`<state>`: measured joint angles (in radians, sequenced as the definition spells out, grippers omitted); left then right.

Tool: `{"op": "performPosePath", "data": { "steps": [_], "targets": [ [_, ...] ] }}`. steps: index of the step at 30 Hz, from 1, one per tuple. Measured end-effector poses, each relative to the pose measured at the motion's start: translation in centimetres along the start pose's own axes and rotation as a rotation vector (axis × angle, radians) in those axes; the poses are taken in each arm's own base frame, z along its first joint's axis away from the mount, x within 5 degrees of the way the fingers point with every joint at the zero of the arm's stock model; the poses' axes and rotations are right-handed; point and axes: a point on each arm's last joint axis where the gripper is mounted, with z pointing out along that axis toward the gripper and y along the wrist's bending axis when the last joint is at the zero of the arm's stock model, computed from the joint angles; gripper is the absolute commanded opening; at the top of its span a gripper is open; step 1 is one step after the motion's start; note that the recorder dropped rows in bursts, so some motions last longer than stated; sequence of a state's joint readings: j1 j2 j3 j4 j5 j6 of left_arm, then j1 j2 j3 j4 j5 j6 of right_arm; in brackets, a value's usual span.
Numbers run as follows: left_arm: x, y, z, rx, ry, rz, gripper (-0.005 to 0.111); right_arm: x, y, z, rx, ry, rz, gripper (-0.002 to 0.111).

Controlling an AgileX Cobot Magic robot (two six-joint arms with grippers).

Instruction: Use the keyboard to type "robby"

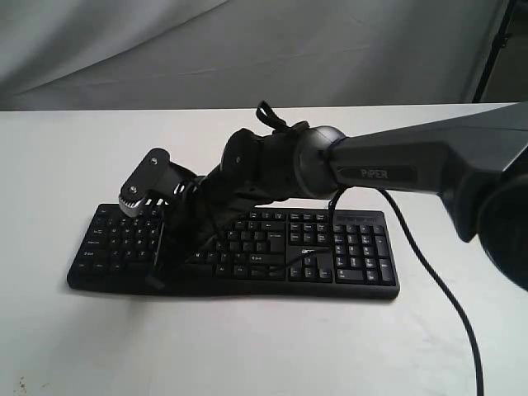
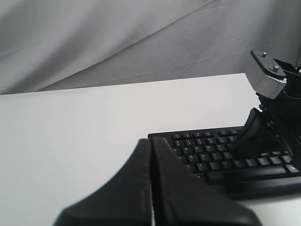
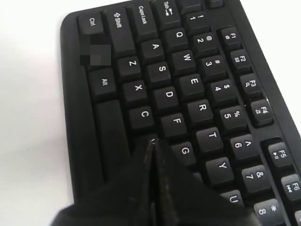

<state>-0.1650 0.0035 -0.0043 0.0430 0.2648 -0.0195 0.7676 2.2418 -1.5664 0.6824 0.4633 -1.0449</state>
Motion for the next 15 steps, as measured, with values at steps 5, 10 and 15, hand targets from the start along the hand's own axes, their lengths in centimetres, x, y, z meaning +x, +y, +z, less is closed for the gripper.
{"op": "performPosePath", "data": {
  "steps": [5,10,15],
  "targets": [
    [0.0,0.0,0.0,0.0,0.0,0.0,0.0,-0.02,-0.2,0.0,0.022,-0.002,0.012,0.0],
    [0.0,0.0,0.0,0.0,0.0,0.0,0.0,-0.03,-0.25,0.0,0.027,-0.003,0.021,0.0],
    [0.0,0.0,0.0,0.0,0.0,0.0,0.0,-0.03,-0.26,0.0,0.028,-0.004,0.025,0.0]
  ]
}}
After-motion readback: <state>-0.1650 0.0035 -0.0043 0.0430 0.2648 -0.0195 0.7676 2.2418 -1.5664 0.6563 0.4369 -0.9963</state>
